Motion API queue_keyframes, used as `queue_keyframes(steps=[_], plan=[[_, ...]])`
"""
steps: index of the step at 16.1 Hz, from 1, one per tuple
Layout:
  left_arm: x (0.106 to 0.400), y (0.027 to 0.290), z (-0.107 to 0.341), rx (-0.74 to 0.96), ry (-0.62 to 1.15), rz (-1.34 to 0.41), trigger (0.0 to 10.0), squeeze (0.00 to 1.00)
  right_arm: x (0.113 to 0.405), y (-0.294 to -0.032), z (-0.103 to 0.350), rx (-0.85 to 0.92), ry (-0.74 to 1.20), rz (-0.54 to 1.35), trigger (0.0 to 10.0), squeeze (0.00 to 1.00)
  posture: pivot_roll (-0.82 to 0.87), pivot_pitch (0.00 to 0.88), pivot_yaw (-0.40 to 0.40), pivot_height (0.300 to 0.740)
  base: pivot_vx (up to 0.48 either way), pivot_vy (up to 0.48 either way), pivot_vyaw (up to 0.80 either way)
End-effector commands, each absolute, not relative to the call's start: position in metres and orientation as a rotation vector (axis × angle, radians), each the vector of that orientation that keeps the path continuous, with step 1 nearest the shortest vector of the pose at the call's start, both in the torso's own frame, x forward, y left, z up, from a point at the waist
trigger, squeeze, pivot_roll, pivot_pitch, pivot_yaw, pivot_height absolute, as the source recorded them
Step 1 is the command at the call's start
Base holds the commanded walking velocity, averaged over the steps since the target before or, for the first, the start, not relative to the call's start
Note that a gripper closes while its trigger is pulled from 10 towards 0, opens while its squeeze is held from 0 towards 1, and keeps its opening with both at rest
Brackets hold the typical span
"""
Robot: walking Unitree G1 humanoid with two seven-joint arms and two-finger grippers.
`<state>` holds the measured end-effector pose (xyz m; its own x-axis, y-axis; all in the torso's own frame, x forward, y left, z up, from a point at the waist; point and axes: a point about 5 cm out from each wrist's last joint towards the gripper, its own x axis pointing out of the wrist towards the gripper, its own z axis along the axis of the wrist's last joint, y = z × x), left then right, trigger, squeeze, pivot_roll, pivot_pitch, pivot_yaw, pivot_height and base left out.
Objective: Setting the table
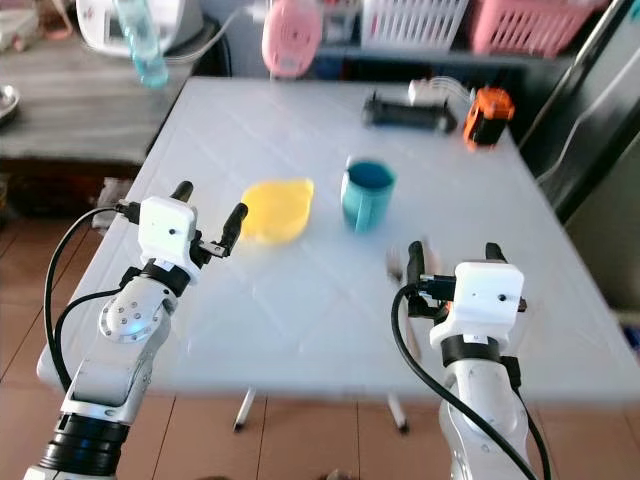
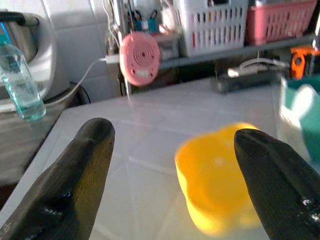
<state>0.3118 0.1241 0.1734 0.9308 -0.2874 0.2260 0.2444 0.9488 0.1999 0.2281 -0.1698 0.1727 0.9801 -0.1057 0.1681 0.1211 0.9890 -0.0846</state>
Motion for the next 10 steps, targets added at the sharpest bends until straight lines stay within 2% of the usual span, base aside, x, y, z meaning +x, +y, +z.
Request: queue_keyframes(steps=[1,4,7,10], plan=[[0.311,0.127,0.175,0.154,-0.252,-0.270,10.0,0.00,0.227,-0.166,0.175,-0.088,-0.175,-0.098,10.0,0.00,0.10,0.148,-0.045,0.740,0.000,0.000,0.00],[0.313,0.122,0.175,0.115,-0.188,-0.333,10.0,0.00,0.225,-0.164,0.174,-0.086,-0.164,-0.079,10.0,0.00,0.10,0.147,-0.045,0.740,0.000,0.000,0.00],[0.316,0.130,0.177,0.129,-0.139,-0.387,10.0,0.00,0.220,-0.158,0.172,-0.079,-0.146,-0.026,10.0,0.00,0.10,0.146,-0.043,0.740,0.000,0.000,0.00],[0.325,0.126,0.180,0.062,-0.046,-0.451,10.0,0.00,0.210,-0.158,0.168,-0.086,-0.117,0.008,10.0,0.00,0.10,0.144,-0.030,0.740,0.000,0.000,0.00]])
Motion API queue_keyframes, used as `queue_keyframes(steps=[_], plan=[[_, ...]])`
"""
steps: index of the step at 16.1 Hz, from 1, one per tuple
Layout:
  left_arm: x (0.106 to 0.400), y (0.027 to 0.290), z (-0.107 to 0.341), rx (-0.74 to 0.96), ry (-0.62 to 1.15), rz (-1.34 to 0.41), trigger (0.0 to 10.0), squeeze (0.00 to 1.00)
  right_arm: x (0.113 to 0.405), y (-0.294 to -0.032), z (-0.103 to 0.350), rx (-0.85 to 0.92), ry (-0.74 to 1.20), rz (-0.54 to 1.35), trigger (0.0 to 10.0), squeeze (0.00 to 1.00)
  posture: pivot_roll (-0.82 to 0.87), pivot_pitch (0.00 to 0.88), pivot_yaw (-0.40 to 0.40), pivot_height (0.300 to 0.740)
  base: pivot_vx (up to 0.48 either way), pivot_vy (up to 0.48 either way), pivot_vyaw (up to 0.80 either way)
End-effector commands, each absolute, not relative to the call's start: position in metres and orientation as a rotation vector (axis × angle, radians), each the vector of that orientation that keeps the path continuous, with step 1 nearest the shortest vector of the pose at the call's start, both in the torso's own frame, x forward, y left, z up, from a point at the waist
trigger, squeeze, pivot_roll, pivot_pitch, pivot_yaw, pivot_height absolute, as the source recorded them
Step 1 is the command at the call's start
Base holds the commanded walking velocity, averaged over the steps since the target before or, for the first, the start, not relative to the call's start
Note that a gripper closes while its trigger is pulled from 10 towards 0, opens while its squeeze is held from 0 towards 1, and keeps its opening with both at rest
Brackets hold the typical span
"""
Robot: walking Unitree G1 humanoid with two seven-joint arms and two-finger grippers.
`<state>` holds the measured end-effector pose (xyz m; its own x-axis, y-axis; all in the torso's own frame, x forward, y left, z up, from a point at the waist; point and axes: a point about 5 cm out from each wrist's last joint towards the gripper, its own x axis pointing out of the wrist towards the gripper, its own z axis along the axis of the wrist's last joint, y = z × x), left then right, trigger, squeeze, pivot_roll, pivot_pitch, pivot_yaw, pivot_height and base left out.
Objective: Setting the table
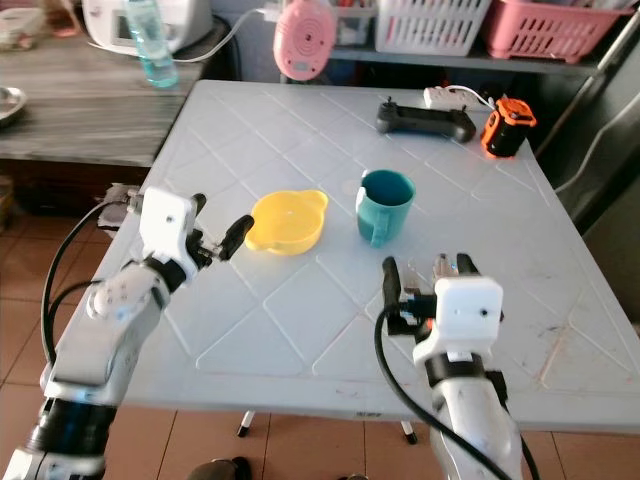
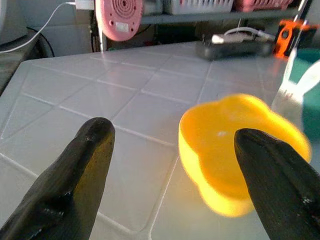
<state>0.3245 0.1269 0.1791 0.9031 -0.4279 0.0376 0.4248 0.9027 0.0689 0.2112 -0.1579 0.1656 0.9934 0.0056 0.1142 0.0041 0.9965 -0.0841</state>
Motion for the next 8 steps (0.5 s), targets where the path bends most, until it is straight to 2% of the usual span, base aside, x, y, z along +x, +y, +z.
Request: queue_keyframes(steps=[1,3,5,8], plan=[[0.328,0.119,0.183,0.024,-0.027,-0.473,10.0,0.00,0.209,-0.159,0.168,-0.087,-0.116,0.003,10.0,0.00,0.09,0.145,-0.021,0.740,0.000,0.000,0.00],[0.334,0.114,0.191,-0.065,-0.007,-0.457,10.0,0.00,0.210,-0.158,0.170,-0.081,-0.123,0.004,10.0,0.00,0.09,0.147,-0.013,0.740,0.000,0.000,0.00],[0.344,0.105,0.203,-0.067,-0.005,-0.469,10.0,0.00,0.209,-0.152,0.170,-0.058,-0.123,0.015,10.0,0.00,0.09,0.154,-0.007,0.740,0.000,0.000,0.00],[0.351,0.103,0.196,-0.019,0.072,-0.484,10.0,0.00,0.206,-0.149,0.169,-0.049,-0.114,0.026,10.0,0.00,0.08,0.164,0.004,0.740,0.000,0.000,0.00]])
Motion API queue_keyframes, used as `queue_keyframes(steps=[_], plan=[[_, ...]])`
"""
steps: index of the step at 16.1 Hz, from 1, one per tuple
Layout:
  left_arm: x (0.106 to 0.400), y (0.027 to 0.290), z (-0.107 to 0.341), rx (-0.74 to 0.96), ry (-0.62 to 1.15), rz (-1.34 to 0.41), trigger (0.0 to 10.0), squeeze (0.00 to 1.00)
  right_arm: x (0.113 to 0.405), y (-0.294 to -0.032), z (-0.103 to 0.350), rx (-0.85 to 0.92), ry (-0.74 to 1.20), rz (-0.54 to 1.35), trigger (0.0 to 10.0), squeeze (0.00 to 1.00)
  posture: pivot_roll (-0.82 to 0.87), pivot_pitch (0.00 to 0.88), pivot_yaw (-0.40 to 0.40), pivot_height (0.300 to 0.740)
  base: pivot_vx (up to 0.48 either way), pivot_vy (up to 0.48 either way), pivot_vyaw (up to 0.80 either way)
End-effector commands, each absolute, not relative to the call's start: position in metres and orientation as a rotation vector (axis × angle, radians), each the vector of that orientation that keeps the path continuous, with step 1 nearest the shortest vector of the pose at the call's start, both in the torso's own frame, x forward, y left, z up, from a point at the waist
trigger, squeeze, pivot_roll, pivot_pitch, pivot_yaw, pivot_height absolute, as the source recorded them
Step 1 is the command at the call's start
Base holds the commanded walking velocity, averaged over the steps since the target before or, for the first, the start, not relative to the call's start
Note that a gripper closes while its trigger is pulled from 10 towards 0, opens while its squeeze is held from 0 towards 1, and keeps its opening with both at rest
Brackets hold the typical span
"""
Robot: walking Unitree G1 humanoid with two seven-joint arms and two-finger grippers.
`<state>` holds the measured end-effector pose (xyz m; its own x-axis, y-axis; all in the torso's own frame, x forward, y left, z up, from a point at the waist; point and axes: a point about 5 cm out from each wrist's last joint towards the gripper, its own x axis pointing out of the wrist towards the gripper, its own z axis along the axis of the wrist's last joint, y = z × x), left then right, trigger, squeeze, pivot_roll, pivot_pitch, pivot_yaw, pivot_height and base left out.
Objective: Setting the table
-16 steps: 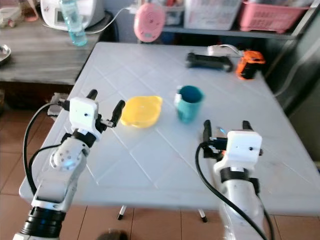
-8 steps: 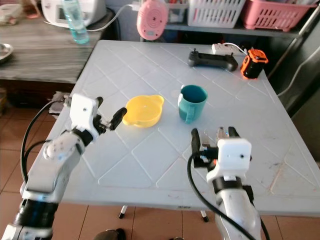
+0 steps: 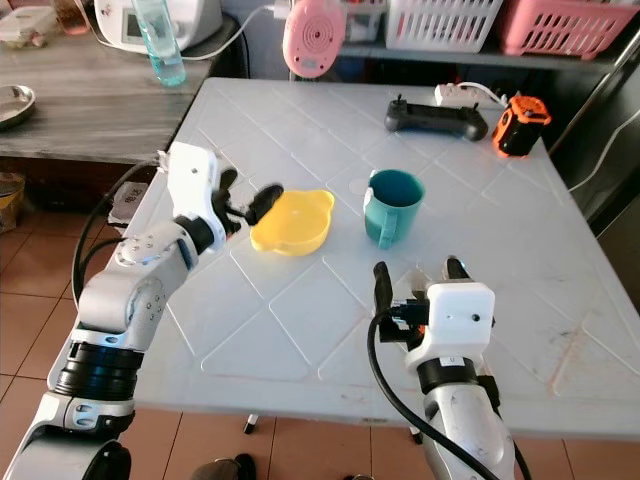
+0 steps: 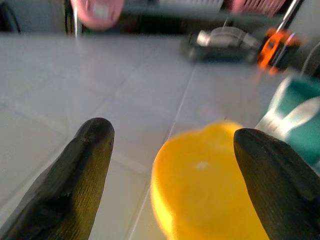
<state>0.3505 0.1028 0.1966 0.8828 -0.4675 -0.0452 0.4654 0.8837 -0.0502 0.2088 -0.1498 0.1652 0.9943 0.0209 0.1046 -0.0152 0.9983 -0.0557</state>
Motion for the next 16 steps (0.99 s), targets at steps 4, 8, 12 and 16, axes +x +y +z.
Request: queue_keyframes(steps=[4,8,12,16], plan=[[0.361,0.106,0.189,0.008,0.126,-0.448,10.0,0.00,0.205,-0.146,0.170,-0.040,-0.111,0.031,10.0,0.00,0.07,0.175,0.010,0.740,0.000,0.000,0.00],[0.364,0.110,0.179,0.040,0.206,-0.451,3.6,0.00,0.205,-0.144,0.169,-0.033,-0.109,0.031,10.0,0.00,0.08,0.175,0.012,0.740,0.000,0.000,0.00],[0.363,0.105,0.183,0.032,0.213,-0.496,4.4,0.00,0.205,-0.142,0.167,-0.030,-0.103,0.033,10.0,0.00,0.08,0.174,0.015,0.740,0.000,0.000,0.00],[0.360,0.103,0.183,0.055,0.248,-0.536,3.1,0.00,0.205,-0.141,0.167,-0.030,-0.102,0.039,10.0,0.00,0.08,0.176,0.015,0.740,0.000,0.000,0.00]])
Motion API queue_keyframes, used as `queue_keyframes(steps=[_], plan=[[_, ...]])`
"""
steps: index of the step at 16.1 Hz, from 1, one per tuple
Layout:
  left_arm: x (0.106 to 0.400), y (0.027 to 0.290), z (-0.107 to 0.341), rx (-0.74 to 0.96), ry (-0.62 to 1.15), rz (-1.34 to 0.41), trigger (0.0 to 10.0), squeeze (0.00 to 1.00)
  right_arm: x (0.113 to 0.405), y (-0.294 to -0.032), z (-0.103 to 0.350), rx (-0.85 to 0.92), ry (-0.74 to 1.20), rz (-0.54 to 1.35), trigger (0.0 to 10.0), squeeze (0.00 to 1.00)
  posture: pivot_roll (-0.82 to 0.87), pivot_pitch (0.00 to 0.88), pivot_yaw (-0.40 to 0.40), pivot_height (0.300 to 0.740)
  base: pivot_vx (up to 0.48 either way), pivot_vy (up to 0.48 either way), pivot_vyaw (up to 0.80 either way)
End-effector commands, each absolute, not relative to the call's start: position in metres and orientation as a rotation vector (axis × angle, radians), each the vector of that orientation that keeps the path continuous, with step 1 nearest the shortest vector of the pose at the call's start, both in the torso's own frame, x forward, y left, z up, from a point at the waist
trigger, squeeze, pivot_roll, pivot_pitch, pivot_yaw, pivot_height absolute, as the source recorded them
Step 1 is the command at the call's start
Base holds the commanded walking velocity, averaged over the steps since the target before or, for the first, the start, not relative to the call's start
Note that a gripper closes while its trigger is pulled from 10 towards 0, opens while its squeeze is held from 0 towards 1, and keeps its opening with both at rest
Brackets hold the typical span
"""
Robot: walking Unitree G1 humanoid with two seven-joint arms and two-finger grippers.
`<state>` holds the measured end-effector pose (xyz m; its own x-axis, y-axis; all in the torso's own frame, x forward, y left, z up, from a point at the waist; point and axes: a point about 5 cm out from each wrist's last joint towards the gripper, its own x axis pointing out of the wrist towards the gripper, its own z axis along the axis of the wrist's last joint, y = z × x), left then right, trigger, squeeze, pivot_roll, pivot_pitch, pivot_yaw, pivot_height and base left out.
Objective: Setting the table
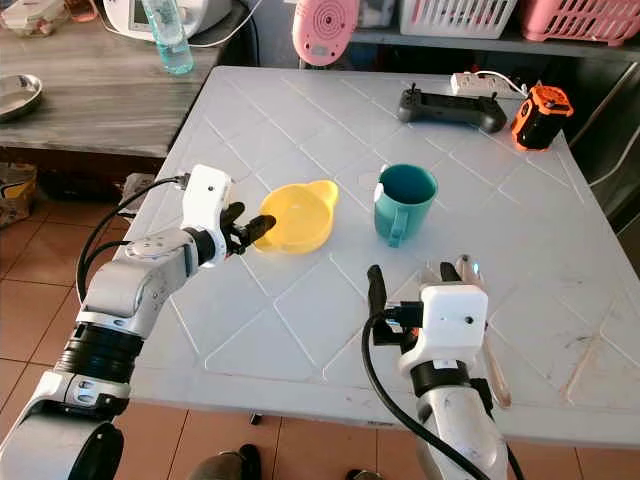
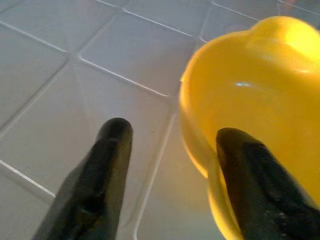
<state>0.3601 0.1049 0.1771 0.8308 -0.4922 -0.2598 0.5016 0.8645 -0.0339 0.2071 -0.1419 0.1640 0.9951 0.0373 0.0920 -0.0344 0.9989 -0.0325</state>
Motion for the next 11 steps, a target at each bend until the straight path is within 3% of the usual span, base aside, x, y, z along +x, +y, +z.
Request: queue_keyframes(steps=[1,2,11], plan=[[0.3582,0.1009,0.1857,0.057,0.259,-0.560,2.7,0.00,0.2045,-0.1410,0.1668,-0.031,-0.100,0.041,10.0,0.00,0.08,0.178,0.016,0.740,0.000,0.000,0.00],[0.3577,0.1007,0.1869,0.060,0.264,-0.568,0.0,0.00,0.2043,-0.1409,0.1664,-0.031,-0.098,0.041,10.0,0.00,0.08,0.179,0.016,0.740,0.000,0.000,0.00],[0.3508,0.1045,0.1858,0.103,0.335,-0.635,0.0,0.00,0.2040,-0.1395,0.1639,-0.036,-0.085,0.049,10.0,0.00,0.09,0.184,0.018,0.740,0.000,0.000,0.00]])
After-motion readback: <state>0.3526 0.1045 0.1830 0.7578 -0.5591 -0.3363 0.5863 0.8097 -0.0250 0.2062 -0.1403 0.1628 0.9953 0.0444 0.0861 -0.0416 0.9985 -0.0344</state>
